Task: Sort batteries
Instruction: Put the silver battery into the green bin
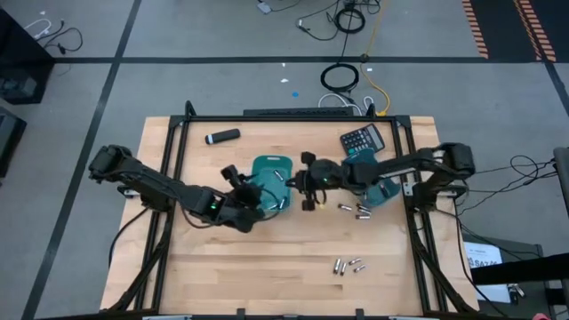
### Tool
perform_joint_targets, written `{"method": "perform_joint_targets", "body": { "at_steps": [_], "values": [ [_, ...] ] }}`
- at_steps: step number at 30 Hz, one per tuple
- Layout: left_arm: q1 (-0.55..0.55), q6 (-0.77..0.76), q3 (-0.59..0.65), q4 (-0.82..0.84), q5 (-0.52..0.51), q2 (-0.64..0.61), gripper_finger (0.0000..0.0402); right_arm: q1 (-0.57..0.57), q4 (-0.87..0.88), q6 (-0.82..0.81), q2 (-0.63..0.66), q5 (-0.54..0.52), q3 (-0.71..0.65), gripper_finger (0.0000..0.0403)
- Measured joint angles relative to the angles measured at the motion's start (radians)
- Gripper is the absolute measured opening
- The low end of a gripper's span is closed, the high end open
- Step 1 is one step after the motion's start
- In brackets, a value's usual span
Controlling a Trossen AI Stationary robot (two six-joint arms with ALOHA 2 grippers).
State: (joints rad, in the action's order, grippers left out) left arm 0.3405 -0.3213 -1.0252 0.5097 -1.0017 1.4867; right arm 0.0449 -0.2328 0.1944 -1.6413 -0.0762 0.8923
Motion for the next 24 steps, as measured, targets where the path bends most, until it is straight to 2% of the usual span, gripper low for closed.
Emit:
{"method": "perform_joint_targets", "body": {
  "at_steps": [5, 9, 12, 16, 24],
  "values": [
    [-0.005, -0.036, 0.11, -0.036, 0.057, -0.168, 0.0186, 0.028, 0.014, -0.018, -0.134, 0.033, 0.139, 0.0064],
    [-0.008, -0.047, 0.157, -0.064, 0.166, -0.285, 0.0186, 0.028, 0.145, -0.006, -0.255, 0.059, 0.313, 0.011],
    [-0.005, -0.096, 0.166, -0.046, 0.241, -0.325, 0.0186, 0.027, 0.261, 0.002, -0.295, 0.057, 0.403, 0.0136],
    [0.006, -0.146, 0.166, -0.019, 0.292, -0.329, 0.0186, 0.031, 0.347, 0.001, -0.268, 0.043, 0.425, 0.0161],
    [0.015, -0.17, 0.166, -0.004, 0.299, -0.312, 0.0186, -0.011, 0.726, -0.083, -0.08, -0.147, 0.425, 0.0171]
  ]
}}
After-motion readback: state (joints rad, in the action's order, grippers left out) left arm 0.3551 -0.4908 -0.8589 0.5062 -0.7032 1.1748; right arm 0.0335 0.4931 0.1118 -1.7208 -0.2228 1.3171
